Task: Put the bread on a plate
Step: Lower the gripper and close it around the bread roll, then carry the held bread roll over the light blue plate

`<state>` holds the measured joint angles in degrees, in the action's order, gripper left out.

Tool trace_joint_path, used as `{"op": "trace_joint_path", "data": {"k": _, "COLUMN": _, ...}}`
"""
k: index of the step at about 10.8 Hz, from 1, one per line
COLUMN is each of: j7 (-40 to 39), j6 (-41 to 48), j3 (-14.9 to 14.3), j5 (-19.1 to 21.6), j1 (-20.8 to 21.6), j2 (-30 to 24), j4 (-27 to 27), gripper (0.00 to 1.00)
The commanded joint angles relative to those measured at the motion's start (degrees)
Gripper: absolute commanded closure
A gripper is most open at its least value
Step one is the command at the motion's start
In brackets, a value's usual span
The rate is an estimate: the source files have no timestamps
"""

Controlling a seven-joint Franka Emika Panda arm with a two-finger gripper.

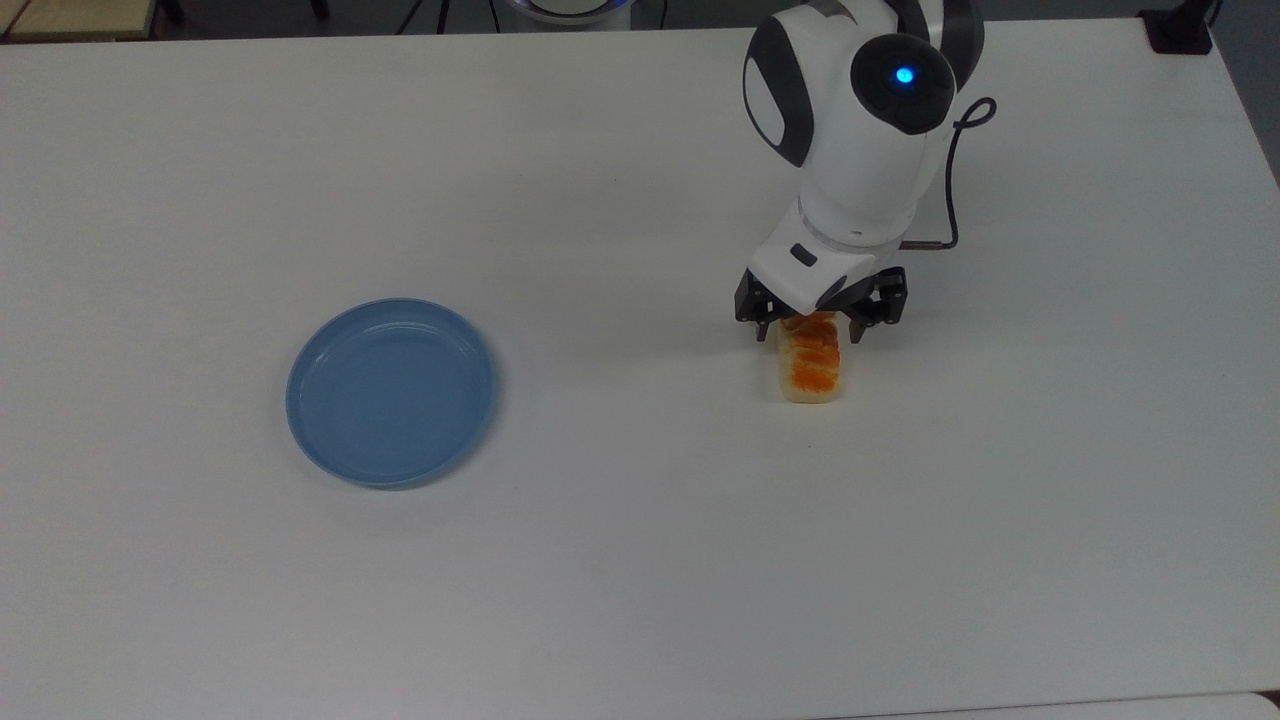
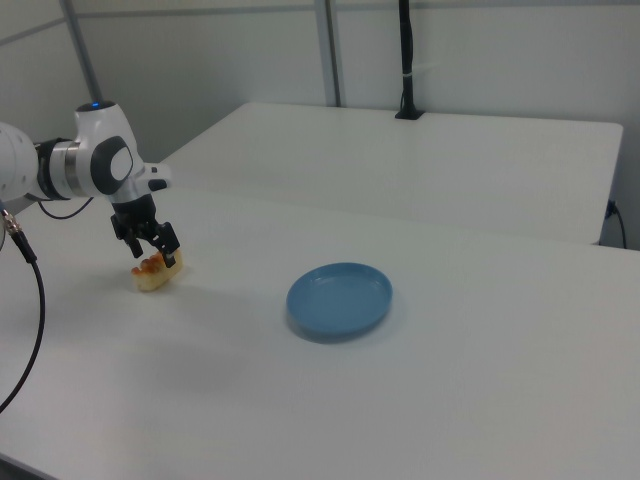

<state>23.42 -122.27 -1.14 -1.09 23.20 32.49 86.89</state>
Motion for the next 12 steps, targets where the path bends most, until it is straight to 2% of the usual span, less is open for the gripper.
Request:
{"op": "trace_joint_path", "data": {"k": 1, "j7": 2.07, "j6": -1.74, "j3": -0.53, "j5": -1.20, "j1": 1.58, "j2": 2.48, "j4": -1.46, "gripper": 0.00}}
{"op": "trace_joint_path", "data": {"k": 2, "j7": 1.90, "j6": -1.74, "j3": -0.53, "j5": -1.20, "j1": 1.49, "j2": 2.40, "j4": -1.47, "gripper": 0.04}}
{"op": "trace_joint_path", "data": {"k": 4, "j7": 1.72, "j6": -1.83, "j3": -0.53, "j5": -1.20, "j1": 1.32, "j2": 2.66, "j4": -1.47, "gripper": 0.47}}
{"op": "trace_joint_path", "data": {"k": 5, "j7": 1.72, "j6": -1.83, "j3": -0.53, "j5": -1.20, "j1": 1.40, "j2": 2.92, "j4": -1.47, "gripper": 0.60}}
{"op": "trace_joint_path", "data": {"k": 7, "j7": 0.85, "j6": -1.83, "j3": -0.53, "j5": -1.37, "j1": 1.41, "j2": 2.93, "j4": -1.47, "gripper": 0.63}}
{"op": "trace_joint_path", "data": {"k": 9, "j7": -3.96, "j6": -0.96, "j3": -1.40, "j5": -1.20, "j1": 0.79, "j2": 1.01, "j4": -1.55, "gripper": 0.63}}
{"op": "trace_joint_path", "data": {"k": 12, "j7": -20.10, "j6": 3.07, "j3": -1.76, "j5": -1.11, "j1": -9.10, "j2": -1.73, "j4": -3.03, "gripper": 0.63}}
